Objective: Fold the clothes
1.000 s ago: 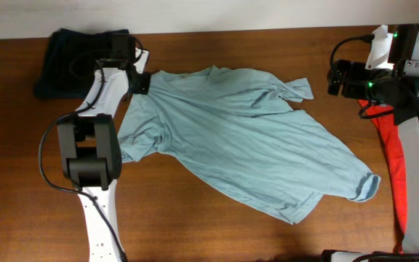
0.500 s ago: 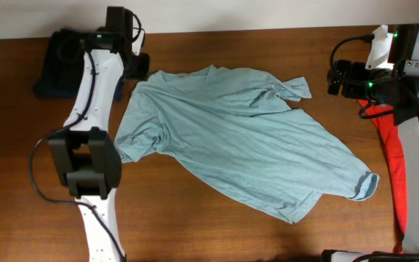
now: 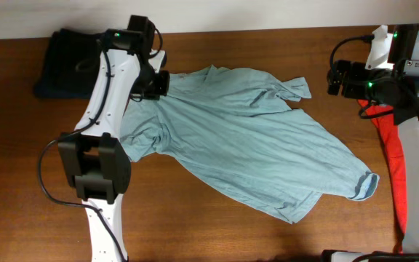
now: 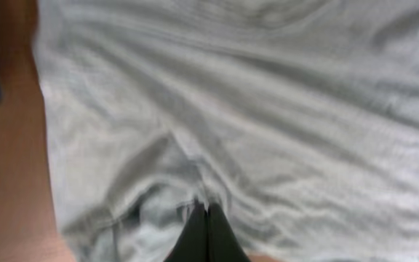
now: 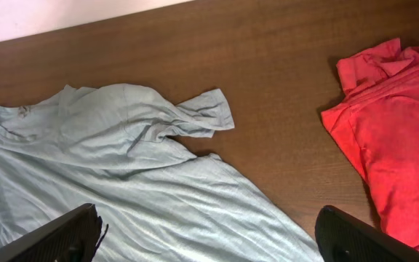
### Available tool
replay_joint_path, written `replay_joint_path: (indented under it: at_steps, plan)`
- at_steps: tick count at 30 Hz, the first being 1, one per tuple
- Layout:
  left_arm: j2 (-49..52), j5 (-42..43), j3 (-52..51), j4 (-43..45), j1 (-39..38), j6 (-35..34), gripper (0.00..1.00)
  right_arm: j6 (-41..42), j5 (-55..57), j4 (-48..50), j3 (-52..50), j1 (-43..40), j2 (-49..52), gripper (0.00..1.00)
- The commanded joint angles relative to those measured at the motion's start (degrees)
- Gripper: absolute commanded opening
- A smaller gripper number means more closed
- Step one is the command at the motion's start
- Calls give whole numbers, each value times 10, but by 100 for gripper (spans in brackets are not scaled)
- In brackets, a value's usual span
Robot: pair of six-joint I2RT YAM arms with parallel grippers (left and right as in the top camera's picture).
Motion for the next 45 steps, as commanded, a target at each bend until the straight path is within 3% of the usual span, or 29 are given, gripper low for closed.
replay_joint_path:
  at_steps: [1, 4, 12, 20, 30, 37, 45]
  plan:
    - [-7, -78, -2, -41, 3, -70, 0, 0, 1, 0, 2, -2, 0, 99]
    - [-7, -130, -3, -91, 5, -110, 1, 0, 1, 0, 2, -2, 0, 98]
    - [-8, -131, -16, -153, 5, -144, 1, 0, 1, 0, 2, -2, 0, 99]
    - [-8, -139, -136, -50, 5, -187, 1, 0, 1, 0, 2, -2, 0, 98]
    - [-8, -115, -333, 101, 7, -187, 1, 0, 1, 0, 2, -2, 0, 99]
    - [-8, -59, -347, 38, 6, -186, 1, 0, 1, 0, 2, -2, 0, 99]
    - [-13, -119, -347, -31, 7, -183, 1, 0, 1, 0, 2, -2, 0, 98]
